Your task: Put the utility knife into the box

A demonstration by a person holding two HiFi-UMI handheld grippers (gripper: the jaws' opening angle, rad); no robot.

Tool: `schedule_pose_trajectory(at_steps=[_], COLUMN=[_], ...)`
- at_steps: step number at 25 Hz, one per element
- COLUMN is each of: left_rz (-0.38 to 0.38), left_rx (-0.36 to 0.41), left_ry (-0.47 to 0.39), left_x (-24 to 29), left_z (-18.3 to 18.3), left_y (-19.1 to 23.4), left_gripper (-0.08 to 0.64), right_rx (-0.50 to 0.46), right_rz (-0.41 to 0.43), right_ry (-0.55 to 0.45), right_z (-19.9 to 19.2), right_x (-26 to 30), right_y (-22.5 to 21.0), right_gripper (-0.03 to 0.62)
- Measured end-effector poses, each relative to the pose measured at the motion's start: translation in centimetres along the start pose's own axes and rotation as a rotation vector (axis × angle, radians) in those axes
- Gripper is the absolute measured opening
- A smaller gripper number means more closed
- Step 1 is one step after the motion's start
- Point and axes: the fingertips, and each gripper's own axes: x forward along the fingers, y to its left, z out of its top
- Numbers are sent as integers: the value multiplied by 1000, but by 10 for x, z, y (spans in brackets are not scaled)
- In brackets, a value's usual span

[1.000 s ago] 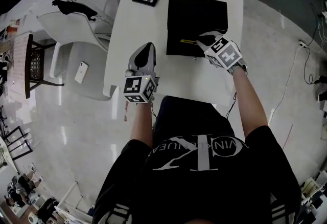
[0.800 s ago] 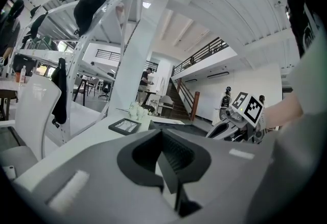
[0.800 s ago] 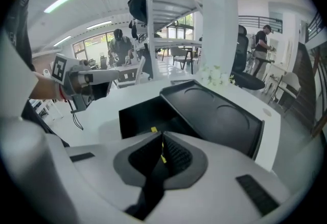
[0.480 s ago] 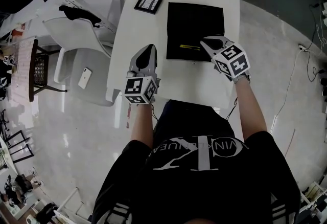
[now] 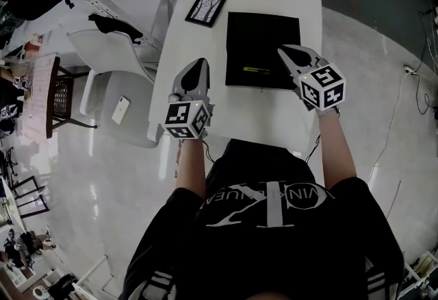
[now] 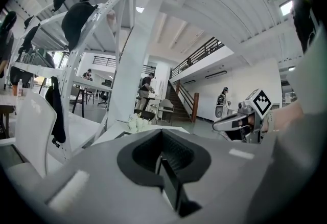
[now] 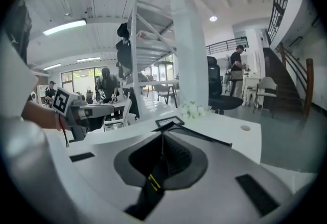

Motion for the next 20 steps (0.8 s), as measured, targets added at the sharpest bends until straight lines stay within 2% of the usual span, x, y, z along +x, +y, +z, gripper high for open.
schedule_pose_trajectory(at_steps=[9,20], left_rz=[13,17], left_rx=[37,62], left_ry=[-42,-89], left_x=[2,2], left_z=[26,49], left_y=[1,2], left_gripper=[9,11], right_rx=[15,-12], right_rz=[-42,-63], right_ry=[-103,-189], right_z=[26,49], right_x=[-18,-30], right_y=[-16,-19], right_gripper=[20,18])
